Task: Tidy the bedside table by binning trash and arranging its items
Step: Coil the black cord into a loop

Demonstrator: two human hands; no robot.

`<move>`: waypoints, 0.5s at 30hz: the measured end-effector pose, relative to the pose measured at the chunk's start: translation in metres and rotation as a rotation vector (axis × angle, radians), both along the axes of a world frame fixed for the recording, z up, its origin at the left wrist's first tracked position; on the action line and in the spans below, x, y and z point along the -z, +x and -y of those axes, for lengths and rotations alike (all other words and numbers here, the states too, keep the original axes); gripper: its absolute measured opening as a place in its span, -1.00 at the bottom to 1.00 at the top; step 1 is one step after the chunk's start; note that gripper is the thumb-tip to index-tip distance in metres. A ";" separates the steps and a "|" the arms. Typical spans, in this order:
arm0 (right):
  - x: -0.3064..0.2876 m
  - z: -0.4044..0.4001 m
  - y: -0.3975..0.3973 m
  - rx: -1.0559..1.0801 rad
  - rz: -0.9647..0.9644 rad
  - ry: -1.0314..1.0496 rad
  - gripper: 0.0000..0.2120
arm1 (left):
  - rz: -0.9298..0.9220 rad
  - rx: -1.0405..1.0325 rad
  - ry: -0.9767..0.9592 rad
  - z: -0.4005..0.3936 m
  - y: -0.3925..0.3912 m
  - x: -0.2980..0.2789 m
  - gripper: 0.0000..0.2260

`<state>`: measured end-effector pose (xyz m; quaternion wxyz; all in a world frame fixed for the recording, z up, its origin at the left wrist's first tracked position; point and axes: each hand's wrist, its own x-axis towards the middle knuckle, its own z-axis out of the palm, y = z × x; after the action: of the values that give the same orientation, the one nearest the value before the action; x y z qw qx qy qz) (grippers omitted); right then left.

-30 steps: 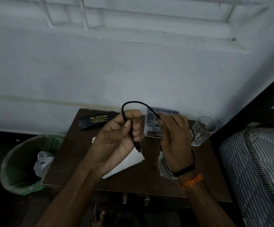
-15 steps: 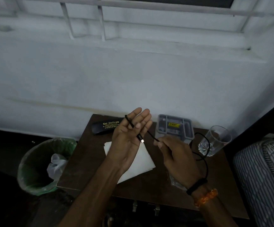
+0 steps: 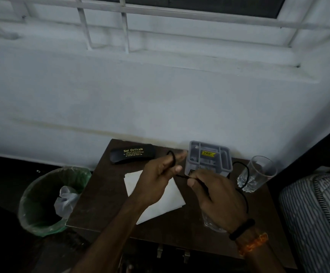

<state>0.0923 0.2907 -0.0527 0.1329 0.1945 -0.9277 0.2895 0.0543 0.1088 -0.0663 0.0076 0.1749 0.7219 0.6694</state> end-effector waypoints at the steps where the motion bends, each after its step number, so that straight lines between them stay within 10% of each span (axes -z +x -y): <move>1: -0.001 -0.002 -0.001 0.000 -0.013 -0.004 -0.80 | -0.031 0.029 -0.075 0.000 0.001 0.001 -0.65; 15: -0.007 -0.016 -0.003 0.025 -0.271 0.023 -0.88 | 0.079 0.399 -0.234 -0.009 0.020 -0.006 -0.74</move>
<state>0.0895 0.3067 -0.0457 0.2585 0.2217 -0.9069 0.2482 0.0748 0.1181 -0.0608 0.1882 0.2856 0.7451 0.5726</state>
